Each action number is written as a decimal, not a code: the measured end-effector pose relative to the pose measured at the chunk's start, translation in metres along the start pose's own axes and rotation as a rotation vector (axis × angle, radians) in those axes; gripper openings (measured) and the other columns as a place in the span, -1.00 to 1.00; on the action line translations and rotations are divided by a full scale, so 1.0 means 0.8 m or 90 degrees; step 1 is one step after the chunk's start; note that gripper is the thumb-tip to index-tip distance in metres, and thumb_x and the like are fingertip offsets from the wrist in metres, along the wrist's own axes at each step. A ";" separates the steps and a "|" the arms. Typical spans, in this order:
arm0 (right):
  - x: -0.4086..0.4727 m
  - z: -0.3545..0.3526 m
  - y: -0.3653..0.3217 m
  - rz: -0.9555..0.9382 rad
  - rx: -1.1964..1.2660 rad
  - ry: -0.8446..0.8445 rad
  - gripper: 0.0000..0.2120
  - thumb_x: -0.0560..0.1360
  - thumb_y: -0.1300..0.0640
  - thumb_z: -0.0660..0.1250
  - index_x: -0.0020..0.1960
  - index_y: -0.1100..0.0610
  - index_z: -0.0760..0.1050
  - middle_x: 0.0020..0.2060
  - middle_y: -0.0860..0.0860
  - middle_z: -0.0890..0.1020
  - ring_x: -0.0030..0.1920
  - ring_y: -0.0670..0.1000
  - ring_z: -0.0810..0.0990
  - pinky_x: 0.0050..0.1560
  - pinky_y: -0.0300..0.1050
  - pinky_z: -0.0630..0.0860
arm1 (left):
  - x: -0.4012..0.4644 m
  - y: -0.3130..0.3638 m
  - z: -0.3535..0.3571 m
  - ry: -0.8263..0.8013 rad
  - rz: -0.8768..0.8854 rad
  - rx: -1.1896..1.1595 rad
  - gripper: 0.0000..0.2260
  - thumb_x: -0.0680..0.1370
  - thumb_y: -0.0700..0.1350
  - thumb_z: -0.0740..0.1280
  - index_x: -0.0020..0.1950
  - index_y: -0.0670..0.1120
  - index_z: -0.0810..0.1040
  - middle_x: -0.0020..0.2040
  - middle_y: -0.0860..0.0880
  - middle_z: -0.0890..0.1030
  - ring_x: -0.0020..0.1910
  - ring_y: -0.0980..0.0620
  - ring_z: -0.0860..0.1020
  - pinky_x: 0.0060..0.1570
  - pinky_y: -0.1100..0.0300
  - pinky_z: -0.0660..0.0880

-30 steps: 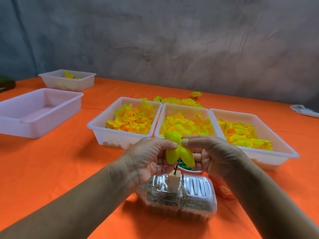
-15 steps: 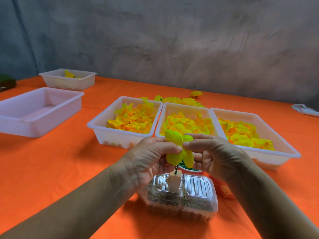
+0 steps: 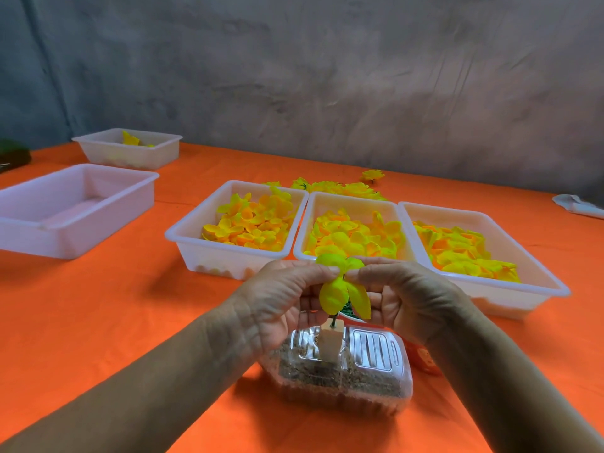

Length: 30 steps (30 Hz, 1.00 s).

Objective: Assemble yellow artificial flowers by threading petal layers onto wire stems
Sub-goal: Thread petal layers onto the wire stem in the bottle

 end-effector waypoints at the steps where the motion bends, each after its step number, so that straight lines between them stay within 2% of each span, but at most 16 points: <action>1: 0.000 0.000 0.000 0.002 0.004 -0.003 -0.60 0.37 0.41 0.33 0.21 0.29 0.46 -0.29 0.19 0.67 -0.44 0.07 0.64 -0.44 -0.13 0.60 | 0.000 0.000 0.000 0.000 0.000 0.000 -0.94 0.47 -0.16 0.35 -0.09 -0.11 0.59 -0.42 -0.03 0.61 -0.51 0.11 0.54 -0.47 0.30 0.48; 5: 0.000 0.000 0.001 0.011 0.026 -0.022 -0.73 0.41 0.41 0.29 0.10 0.26 0.49 -0.36 0.16 0.64 -0.49 0.04 0.61 -0.52 -0.20 0.53 | 0.002 -0.003 -0.002 0.001 -0.003 0.000 -0.95 0.50 -0.17 0.33 -0.13 -0.10 0.59 -0.45 -0.02 0.59 -0.52 0.11 0.53 -0.48 0.31 0.46; 10: -0.003 -0.001 0.011 -0.004 0.018 -0.018 -0.80 0.41 0.47 0.27 -0.07 0.24 0.53 -0.35 0.17 0.66 -0.47 0.06 0.63 -0.43 -0.13 0.59 | 0.000 -0.010 -0.004 0.007 -0.009 0.012 -0.93 0.50 -0.20 0.33 -0.17 -0.12 0.57 -0.46 -0.04 0.58 -0.54 0.12 0.51 -0.50 0.33 0.46; 14: -0.005 -0.002 0.017 -0.016 -0.024 0.002 -0.76 0.41 0.45 0.31 0.03 0.25 0.55 -0.36 0.14 0.66 -0.47 0.02 0.62 -0.42 -0.18 0.57 | -0.001 -0.011 -0.006 0.008 -0.012 0.043 -0.95 0.48 -0.21 0.36 -0.18 -0.11 0.58 -0.41 -0.06 0.61 -0.52 0.11 0.53 -0.49 0.32 0.47; 17: -0.005 -0.003 0.018 -0.006 -0.028 0.017 -0.80 0.43 0.43 0.31 -0.03 0.22 0.55 -0.42 0.11 0.65 -0.50 -0.02 0.61 -0.49 -0.24 0.54 | 0.002 -0.008 -0.008 0.010 -0.008 0.076 -0.97 0.48 -0.22 0.37 -0.16 -0.12 0.58 -0.39 -0.06 0.62 -0.50 0.10 0.54 -0.47 0.30 0.47; 24: -0.003 -0.009 0.030 -0.013 -0.074 0.049 -0.74 0.37 0.42 0.39 -0.01 0.17 0.51 -0.47 0.03 0.62 -0.54 -0.06 0.57 -0.51 -0.27 0.49 | 0.006 -0.019 -0.016 0.046 0.008 0.169 -0.88 0.48 -0.21 0.40 -0.27 -0.11 0.58 -0.38 -0.06 0.59 -0.50 0.11 0.51 -0.51 0.32 0.46; 30: -0.002 -0.011 0.031 -0.039 -0.101 0.048 -0.72 0.36 0.41 0.41 0.00 0.16 0.52 -0.41 0.05 0.65 -0.45 -0.01 0.62 -0.44 -0.21 0.55 | 0.006 -0.020 -0.016 0.046 0.009 0.188 -0.84 0.48 -0.21 0.39 -0.30 -0.10 0.58 -0.38 -0.05 0.62 -0.47 0.10 0.55 -0.49 0.32 0.46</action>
Point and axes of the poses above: each hand's wrist, its own x-axis towards the middle knuckle, its own z-axis out of the palm, y = z × x, the point moved 4 cm from there along x, towards the middle knuckle
